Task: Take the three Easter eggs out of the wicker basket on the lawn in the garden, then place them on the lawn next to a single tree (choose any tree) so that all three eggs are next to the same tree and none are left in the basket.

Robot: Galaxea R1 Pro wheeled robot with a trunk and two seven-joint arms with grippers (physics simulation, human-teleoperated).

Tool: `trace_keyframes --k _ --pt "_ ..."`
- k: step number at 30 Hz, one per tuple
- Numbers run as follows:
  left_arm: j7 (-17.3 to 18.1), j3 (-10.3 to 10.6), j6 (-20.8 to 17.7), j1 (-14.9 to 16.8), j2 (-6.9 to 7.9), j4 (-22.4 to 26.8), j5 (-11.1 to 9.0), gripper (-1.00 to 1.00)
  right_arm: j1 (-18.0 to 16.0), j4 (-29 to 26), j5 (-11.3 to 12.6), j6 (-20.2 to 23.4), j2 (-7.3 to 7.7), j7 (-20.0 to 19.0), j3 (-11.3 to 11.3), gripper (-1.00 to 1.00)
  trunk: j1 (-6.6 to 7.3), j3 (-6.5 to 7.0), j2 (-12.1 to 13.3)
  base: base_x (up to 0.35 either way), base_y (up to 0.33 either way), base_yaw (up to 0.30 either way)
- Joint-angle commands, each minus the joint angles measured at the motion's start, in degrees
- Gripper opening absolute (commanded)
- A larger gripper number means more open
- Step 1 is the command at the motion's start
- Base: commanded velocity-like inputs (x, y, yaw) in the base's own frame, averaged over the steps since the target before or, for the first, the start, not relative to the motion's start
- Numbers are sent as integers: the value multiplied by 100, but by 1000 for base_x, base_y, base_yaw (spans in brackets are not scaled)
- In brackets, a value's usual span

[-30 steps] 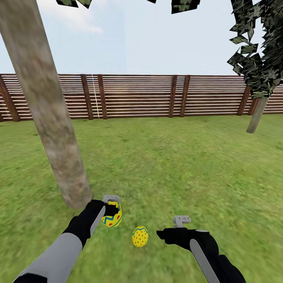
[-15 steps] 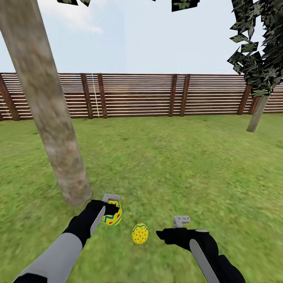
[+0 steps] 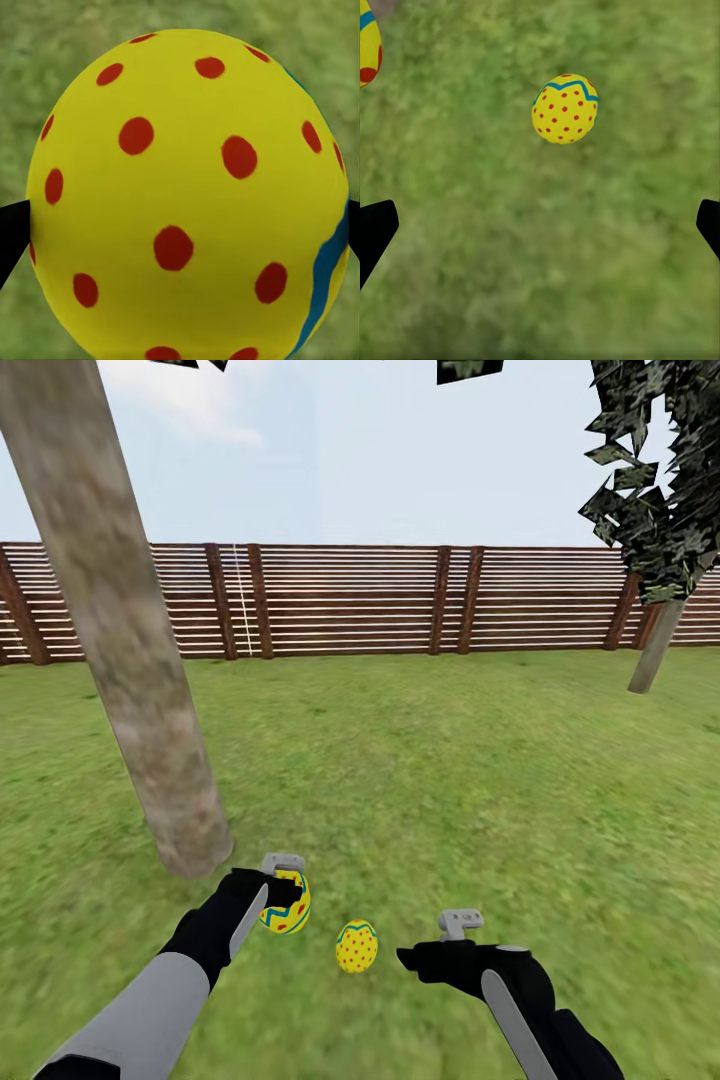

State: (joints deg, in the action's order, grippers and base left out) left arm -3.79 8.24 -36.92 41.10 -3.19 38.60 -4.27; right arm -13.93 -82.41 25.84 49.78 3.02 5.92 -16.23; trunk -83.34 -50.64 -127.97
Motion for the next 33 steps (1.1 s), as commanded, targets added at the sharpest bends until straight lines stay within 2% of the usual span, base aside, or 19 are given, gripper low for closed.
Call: trace_keyframes --k 1,7,14,33 --pt "-42 19 -26 3 3 7 -45 -100 -5 -5 64 14 5 60 -12 100 -22 -24 -44 0 0 0" --pt "42 19 -30 3 3 7 -61 -100 -5 -7 70 12 5 59 2 100 -153 -132 -285 0 0 0" --pt "434 25 -29 3 3 -123 -57 -100 -5 -3 70 13 5 59 -2 100 -307 -258 -566 0 0 0" --pt "415 22 88 3 -6 -240 -55 -100 -5 -3 70 5 5 59 -3 100 -724 -599 -1328 0 0 0"
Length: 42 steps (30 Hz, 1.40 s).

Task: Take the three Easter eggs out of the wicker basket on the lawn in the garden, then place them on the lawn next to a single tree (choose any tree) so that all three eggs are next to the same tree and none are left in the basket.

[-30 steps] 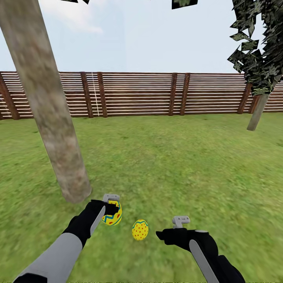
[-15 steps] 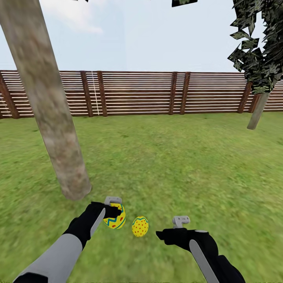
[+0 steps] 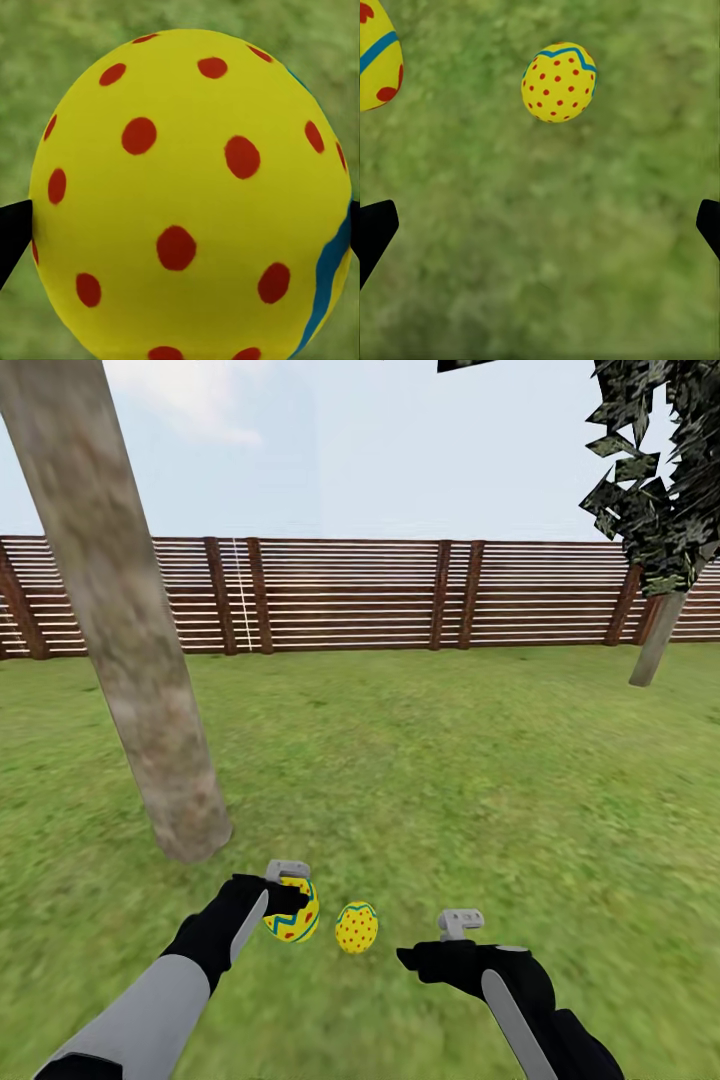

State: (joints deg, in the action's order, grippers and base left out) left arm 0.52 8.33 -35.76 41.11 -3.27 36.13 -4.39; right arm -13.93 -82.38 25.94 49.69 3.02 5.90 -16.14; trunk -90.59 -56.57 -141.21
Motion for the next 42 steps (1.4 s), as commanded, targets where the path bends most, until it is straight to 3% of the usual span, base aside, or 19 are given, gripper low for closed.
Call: trace_keyframes --k 1,5,20,42 --pt "-20 12 -28 3 2 8 -44 -100 -4 -6 60 14 5 60 -12 100 -21 -24 -44 0 0 0" --pt "-23 17 -28 3 3 8 -45 -100 -4 -6 60 14 5 60 -12 100 -108 -96 -203 0 0 0" --pt "-26 19 -26 3 9 8 -45 -100 -4 -6 57 14 4 54 -17 100 -147 -428 -223 0 0 0" --pt "-26 14 -28 3 11 17 -53 -100 -4 -6 52 14 -1 51 -21 100 -147 -428 -223 37 12 0"
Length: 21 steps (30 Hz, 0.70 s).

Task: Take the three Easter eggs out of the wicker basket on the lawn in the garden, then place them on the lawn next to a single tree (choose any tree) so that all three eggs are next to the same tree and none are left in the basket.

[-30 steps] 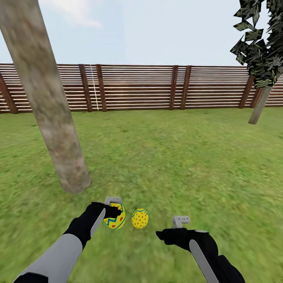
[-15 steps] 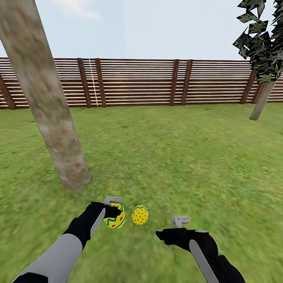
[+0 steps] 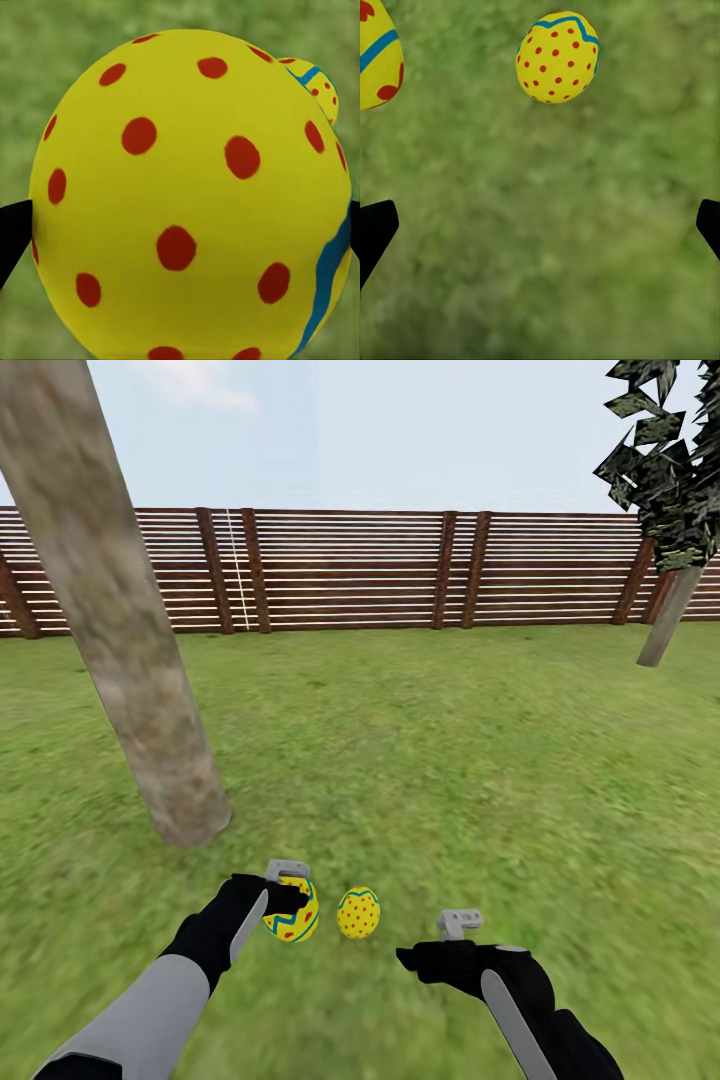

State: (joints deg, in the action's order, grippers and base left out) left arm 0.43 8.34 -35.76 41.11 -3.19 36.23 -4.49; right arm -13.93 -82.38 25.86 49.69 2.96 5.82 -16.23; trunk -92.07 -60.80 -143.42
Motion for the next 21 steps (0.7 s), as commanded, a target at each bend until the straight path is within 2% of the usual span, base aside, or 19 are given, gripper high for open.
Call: trace_keyframes --k 1,11,21 --pt "-17 13 -28 2 3 7 -43 -100 -4 -6 60 14 4 60 -12 100 1 -5 -2 41 4 0" --pt "-17 16 -28 2 3 7 -43 -100 -4 -6 60 14 8 61 -12 100 1 -5 -2 139 44 0" --pt "-17 10 -28 2 1 7 -43 -100 -4 -6 60 14 5 60 -12 100 1 -5 -2 283 54 0"
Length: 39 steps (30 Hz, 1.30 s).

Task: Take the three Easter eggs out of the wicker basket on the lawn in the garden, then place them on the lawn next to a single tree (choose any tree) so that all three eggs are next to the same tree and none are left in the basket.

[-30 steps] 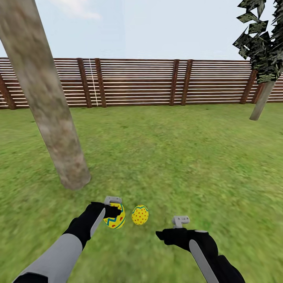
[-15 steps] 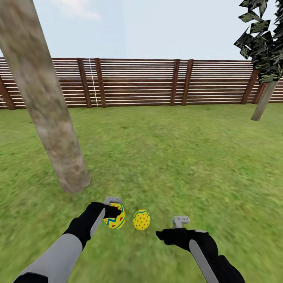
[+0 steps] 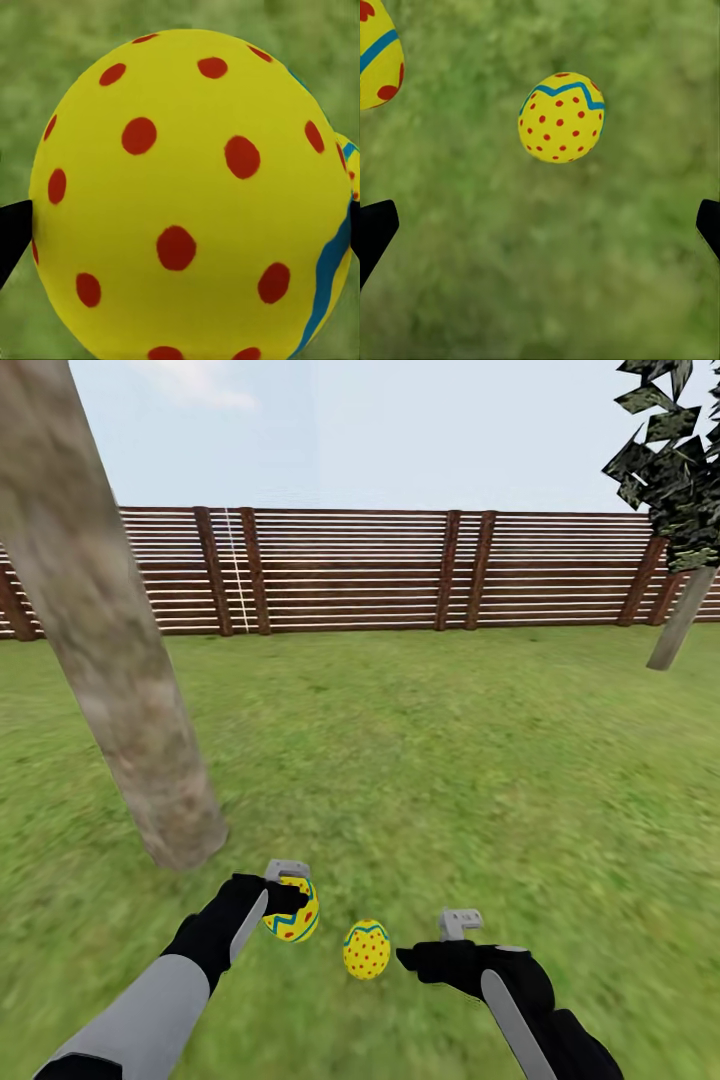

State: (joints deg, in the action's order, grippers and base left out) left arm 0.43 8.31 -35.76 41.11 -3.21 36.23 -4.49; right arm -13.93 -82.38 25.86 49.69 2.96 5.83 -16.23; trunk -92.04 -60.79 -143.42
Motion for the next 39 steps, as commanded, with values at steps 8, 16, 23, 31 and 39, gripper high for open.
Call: trace_keyframes --k 8,16,23,31,39 --pt "-17 13 -28 2 2 14 -44 -100 -4 -6 60 14 6 60 -12 100 -2 -6 -2 141 1 0" --pt "-17 13 -26 2 4 23 -44 -100 -4 -6 60 14 6 60 -12 100 -10 -72 -6 4 0 0" --pt "-17 13 83 2 4 8 -44 -100 -4 -6 60 14 7 61 -12 100 -28 -227 -15 0 0 0" --pt "-21 15 185 0 4 0 -27 -100 -4 -6 60 14 6 59 -12 100 -48 -404 -26 0 0 0" --pt "-405 13 309 -5 4 -2 -26 -100 -4 -6 60 14 4 60 -12 100 -69 -582 -37 0 0 0"
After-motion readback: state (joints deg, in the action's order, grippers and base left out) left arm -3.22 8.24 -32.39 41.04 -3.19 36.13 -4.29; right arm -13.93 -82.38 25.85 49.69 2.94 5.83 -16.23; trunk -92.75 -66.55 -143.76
